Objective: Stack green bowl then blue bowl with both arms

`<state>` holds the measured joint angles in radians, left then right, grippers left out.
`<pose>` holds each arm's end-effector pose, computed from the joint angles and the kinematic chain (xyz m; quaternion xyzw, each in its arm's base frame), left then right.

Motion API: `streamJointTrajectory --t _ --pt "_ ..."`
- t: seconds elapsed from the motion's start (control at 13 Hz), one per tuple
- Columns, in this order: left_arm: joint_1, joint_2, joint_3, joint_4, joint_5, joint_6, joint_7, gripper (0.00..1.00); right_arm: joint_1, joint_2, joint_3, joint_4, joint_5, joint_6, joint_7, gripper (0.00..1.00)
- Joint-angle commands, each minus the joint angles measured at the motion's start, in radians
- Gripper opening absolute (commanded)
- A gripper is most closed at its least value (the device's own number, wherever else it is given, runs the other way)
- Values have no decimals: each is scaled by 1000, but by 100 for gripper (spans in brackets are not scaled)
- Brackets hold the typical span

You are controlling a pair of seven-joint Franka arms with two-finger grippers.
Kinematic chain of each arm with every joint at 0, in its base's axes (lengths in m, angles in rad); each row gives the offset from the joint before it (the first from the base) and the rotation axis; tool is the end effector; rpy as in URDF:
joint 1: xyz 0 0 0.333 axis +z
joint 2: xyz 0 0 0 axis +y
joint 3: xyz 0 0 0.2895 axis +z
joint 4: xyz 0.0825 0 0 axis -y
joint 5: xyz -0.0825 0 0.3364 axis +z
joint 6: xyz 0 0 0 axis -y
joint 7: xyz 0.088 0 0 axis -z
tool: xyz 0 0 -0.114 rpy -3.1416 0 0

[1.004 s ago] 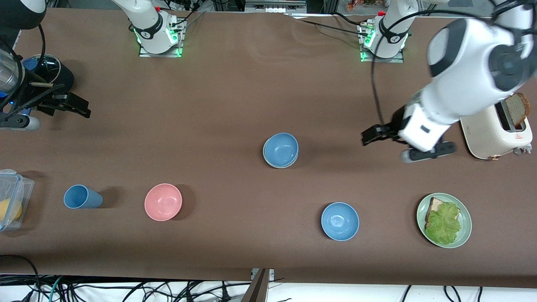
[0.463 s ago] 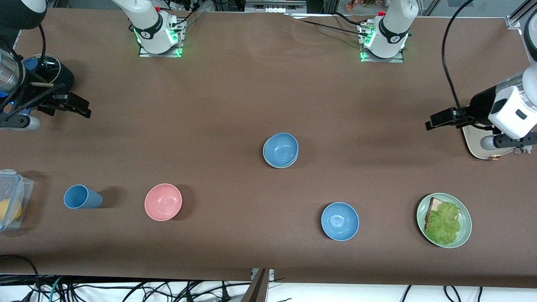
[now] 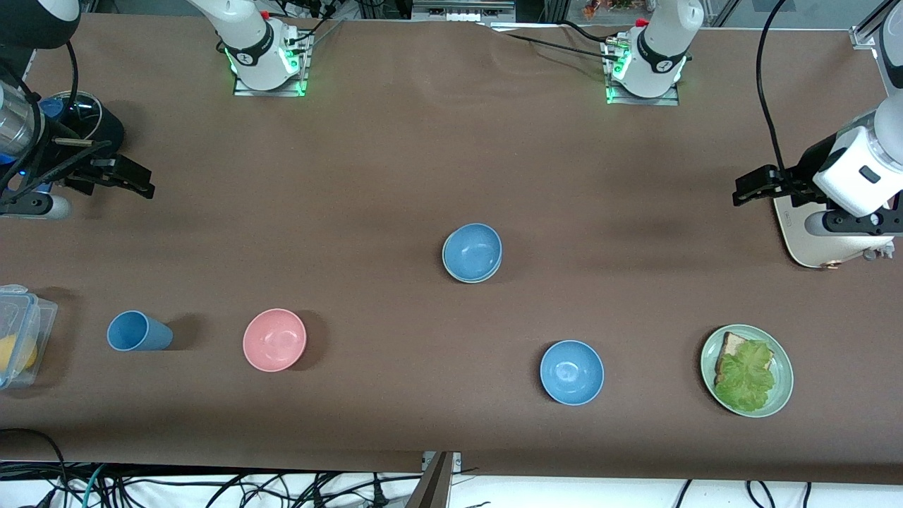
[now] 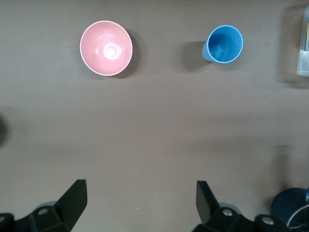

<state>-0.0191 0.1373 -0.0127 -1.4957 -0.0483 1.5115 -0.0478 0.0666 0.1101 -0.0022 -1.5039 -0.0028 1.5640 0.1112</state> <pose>0.5353 -0.0223 0.5462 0.9978 0.0080 -0.0616 0.0226 0.5346 0.0342 0.5613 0.9994 -0.0234 -0.0248 0.0037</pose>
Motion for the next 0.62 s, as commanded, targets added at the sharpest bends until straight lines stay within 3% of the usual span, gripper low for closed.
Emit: streamJointTrajectory --t 0.0,0.54 --pt "36 -31 -16 -38 24 -4 66 100 -7 -9 10 2 -3 2 -2 100" --pt "33 -50 -29 -54 16 -8 62 100 19 -9 11 2 -3 5 8 100"
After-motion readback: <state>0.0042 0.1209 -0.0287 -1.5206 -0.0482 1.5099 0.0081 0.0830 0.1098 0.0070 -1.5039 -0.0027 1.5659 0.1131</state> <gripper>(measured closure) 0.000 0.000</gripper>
